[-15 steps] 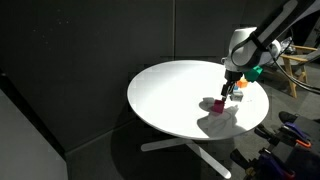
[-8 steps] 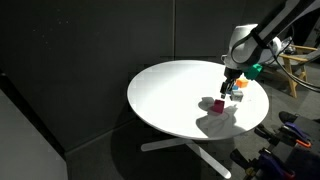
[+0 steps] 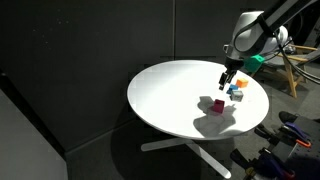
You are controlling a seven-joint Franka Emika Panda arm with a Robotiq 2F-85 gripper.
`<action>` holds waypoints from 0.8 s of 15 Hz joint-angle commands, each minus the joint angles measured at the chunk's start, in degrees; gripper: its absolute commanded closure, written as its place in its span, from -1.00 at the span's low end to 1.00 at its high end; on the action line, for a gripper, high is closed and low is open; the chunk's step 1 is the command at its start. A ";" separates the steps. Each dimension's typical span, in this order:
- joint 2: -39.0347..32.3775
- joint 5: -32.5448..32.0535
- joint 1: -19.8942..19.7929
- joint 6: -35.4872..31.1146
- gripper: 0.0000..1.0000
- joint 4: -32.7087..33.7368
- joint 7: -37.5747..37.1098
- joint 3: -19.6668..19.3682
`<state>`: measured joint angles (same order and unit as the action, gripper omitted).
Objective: Take the pink block off of the blue block
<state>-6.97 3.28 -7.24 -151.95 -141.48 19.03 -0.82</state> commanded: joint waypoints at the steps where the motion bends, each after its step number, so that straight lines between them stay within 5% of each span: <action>1: 5.02 2.33 0.07 3.53 -1.00 -2.80 1.42 -0.38; 12: 22.30 0.33 1.52 12.14 -1.00 -14.44 4.51 -4.39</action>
<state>8.53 4.31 -6.70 -142.03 -151.78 21.67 -3.22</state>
